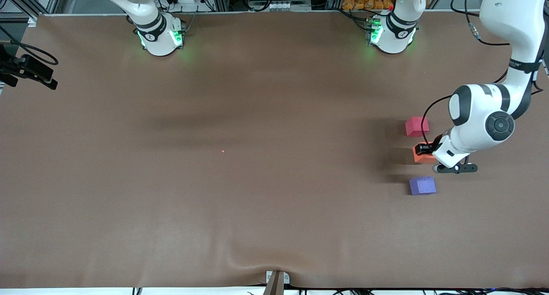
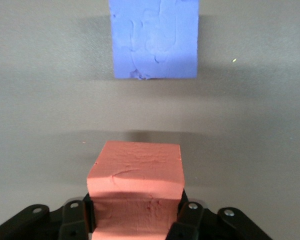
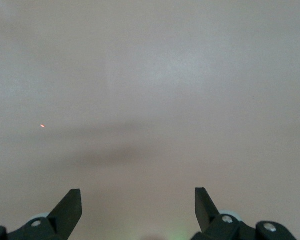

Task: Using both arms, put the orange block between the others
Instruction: 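Lower the orange cube between the pink and purple cubes, open left gripper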

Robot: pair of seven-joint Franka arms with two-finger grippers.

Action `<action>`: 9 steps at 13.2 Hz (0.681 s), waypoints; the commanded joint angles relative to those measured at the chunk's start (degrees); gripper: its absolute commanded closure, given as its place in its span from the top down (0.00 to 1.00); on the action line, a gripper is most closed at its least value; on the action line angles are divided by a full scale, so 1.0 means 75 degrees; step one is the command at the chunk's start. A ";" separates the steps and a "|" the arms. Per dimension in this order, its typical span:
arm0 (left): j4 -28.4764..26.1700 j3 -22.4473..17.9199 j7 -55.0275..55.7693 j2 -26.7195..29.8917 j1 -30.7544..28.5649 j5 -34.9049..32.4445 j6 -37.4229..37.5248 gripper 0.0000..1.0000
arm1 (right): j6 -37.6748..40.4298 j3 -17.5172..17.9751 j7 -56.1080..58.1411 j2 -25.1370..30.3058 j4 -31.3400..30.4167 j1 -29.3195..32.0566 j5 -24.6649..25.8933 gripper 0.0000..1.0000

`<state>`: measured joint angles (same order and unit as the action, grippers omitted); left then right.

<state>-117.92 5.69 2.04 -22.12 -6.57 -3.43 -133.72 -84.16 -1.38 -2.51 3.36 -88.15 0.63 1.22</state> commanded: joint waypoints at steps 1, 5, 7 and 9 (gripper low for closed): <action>-0.0062 0.0085 -0.0073 -0.0120 -0.0074 -0.0164 -0.0264 0.00 | -0.0181 -0.0004 0.0053 -0.0049 0.0082 0.0033 0.0177 1.00; 0.0019 0.0097 -0.0073 -0.0354 -0.0097 -0.0563 -0.0392 0.00 | -0.0823 -0.0016 0.0029 -0.0189 0.0070 0.0045 0.0177 1.00; 0.0031 0.0097 -0.0062 -0.0460 -0.0097 -0.0563 -0.0498 0.00 | -0.1164 -0.0027 0.0018 -0.0388 0.0070 0.0080 0.0189 1.00; 0.0066 0.0109 -0.0050 -0.0530 -0.0097 -0.0563 -0.0510 0.00 | -0.1399 -0.0039 -0.0029 -0.0541 0.0081 0.0103 0.0177 1.00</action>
<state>-117.89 5.84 2.02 -25.45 -6.56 -6.35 -136.85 -93.55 -1.93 -2.51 0.48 -88.18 0.85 1.36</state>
